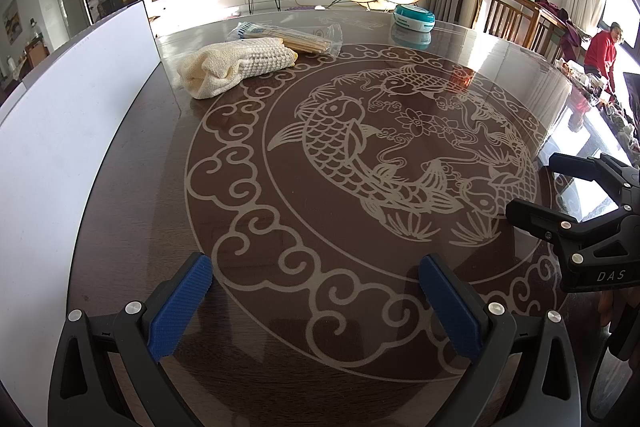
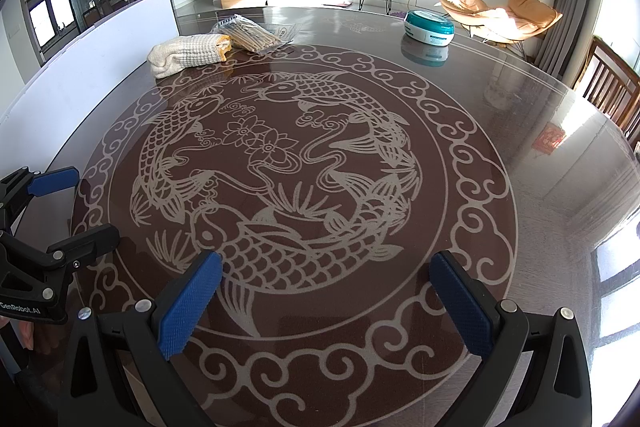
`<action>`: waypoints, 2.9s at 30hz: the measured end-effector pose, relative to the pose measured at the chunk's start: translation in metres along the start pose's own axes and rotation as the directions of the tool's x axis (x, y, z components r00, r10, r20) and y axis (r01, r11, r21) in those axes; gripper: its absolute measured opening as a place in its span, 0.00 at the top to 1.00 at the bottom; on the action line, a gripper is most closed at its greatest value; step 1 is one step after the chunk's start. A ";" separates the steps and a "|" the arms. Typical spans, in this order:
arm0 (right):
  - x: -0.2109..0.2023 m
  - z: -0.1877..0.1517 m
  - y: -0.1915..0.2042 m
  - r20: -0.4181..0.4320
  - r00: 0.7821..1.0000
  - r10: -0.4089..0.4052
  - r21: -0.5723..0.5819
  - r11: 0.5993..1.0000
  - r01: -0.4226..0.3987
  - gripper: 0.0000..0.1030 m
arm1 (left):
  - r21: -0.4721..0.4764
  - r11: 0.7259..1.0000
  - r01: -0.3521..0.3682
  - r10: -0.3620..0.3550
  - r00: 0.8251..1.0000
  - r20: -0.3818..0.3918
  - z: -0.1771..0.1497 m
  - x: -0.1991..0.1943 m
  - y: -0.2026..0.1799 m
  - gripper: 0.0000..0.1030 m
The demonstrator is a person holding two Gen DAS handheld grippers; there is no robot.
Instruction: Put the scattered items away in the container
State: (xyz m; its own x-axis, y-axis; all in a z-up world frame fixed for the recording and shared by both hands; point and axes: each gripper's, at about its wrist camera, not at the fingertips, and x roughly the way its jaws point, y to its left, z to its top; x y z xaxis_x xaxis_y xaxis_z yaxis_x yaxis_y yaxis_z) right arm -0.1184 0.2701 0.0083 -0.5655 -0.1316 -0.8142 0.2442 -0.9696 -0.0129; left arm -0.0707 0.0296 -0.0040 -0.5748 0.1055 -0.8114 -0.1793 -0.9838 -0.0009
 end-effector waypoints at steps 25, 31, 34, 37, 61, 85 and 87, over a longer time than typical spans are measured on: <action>0.000 0.000 0.000 0.000 1.000 0.001 0.000 1.000 -0.001 0.00 | 0.000 1.000 0.000 0.000 1.000 0.000 0.000 0.000 0.000 0.00; 0.000 0.000 0.000 0.000 1.000 0.001 0.000 1.000 -0.001 0.00 | 0.000 1.000 0.000 0.000 1.000 0.000 0.000 0.000 -0.001 0.00; 0.000 0.000 0.000 0.000 1.000 0.001 0.000 1.000 -0.001 0.00 | 0.000 1.000 0.000 0.000 1.000 0.000 0.000 0.000 0.000 0.00; 0.000 0.000 0.000 0.000 1.000 0.001 0.000 1.000 -0.001 0.00 | 0.000 1.000 0.000 0.000 1.000 0.000 0.000 0.000 -0.001 0.00; -0.001 0.000 -0.001 0.000 1.000 0.001 0.000 1.000 -0.001 0.00 | 0.001 1.000 0.000 0.000 1.000 -0.001 0.000 0.000 0.000 0.00; -0.001 -0.001 -0.001 0.000 1.000 0.001 0.000 1.000 -0.001 0.00 | 0.059 0.991 0.117 -0.119 0.993 0.028 0.186 -0.002 0.057 0.00; -0.001 -0.001 -0.001 0.000 1.000 0.001 0.001 1.000 -0.001 0.00 | 0.105 0.985 0.138 -0.139 0.990 0.008 0.196 0.012 0.055 0.00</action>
State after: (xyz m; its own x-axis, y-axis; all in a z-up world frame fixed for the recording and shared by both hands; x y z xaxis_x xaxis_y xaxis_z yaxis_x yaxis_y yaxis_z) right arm -0.1177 0.2708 0.0084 -0.5649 -0.1330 -0.8144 0.2446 -0.9696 -0.0113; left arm -0.2441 0.0056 0.1010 -0.5505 0.2427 -0.7988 -0.3394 -0.9392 -0.0514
